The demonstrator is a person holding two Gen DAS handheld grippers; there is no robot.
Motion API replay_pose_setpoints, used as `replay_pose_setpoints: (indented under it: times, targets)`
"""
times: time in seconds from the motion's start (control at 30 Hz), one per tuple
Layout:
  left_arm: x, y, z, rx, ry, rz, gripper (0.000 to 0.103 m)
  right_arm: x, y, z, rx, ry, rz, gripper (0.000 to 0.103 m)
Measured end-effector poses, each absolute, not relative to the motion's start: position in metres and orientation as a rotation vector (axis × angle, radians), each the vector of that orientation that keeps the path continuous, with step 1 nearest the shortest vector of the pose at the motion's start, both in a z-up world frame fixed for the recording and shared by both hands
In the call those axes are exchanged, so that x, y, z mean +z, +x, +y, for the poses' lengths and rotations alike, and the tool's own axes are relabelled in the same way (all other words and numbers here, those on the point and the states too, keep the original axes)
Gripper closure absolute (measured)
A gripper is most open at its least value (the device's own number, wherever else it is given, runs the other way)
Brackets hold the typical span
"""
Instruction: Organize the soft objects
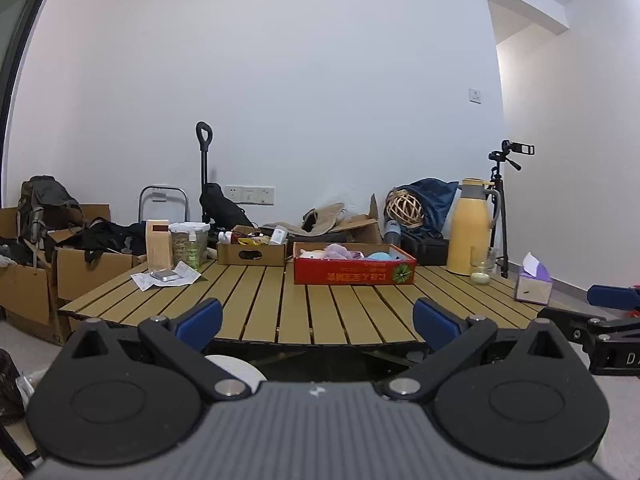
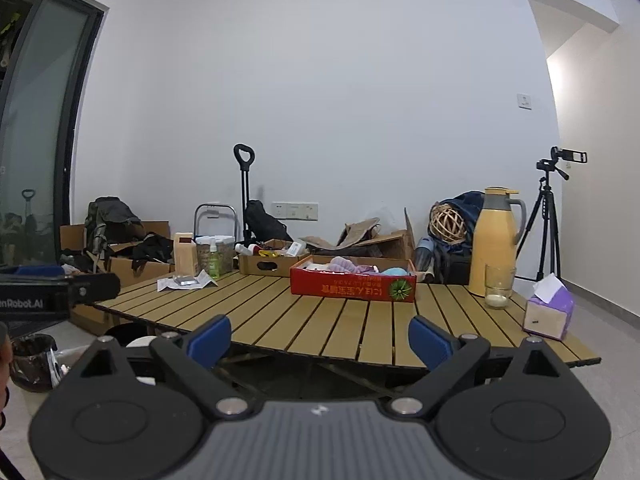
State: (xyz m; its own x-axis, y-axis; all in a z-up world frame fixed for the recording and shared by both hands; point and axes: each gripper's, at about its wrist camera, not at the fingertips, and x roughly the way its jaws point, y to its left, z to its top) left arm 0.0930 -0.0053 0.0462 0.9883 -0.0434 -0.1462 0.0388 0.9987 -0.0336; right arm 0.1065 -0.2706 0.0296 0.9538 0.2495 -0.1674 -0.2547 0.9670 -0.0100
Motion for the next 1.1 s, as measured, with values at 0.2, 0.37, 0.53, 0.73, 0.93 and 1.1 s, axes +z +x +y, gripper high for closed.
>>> replay_pose_setpoints:
  times: [0.2,0.37,0.53,0.73,0.93,1.1]
  targets:
    - [0.047,0.078,-0.010,-0.042,-0.014,0.130,0.000,0.032,0.094,-0.277,0.243,-0.018,0.150,0.000]
    - [0.048,0.069,-0.010,-0.047,-0.013,0.118,0.000,0.035,0.087,-0.276,0.255,-0.026,0.143,0.000]
    - [0.051,0.065,-0.010,-0.052,-0.017,0.104,0.000,0.038,0.082,-0.279,0.257,-0.029,0.128,0.000]
    - [0.050,0.059,-0.012,-0.056,-0.012,0.100,0.000,0.038,0.075,-0.277,0.274,-0.036,0.116,0.000]
    - [0.051,0.054,-0.011,-0.056,-0.015,0.089,0.000,0.039,0.073,-0.274,0.282,-0.041,0.108,0.000]
    - [0.051,0.050,-0.012,-0.056,-0.014,0.082,0.000,0.040,0.070,-0.273,0.278,-0.046,0.102,0.000]
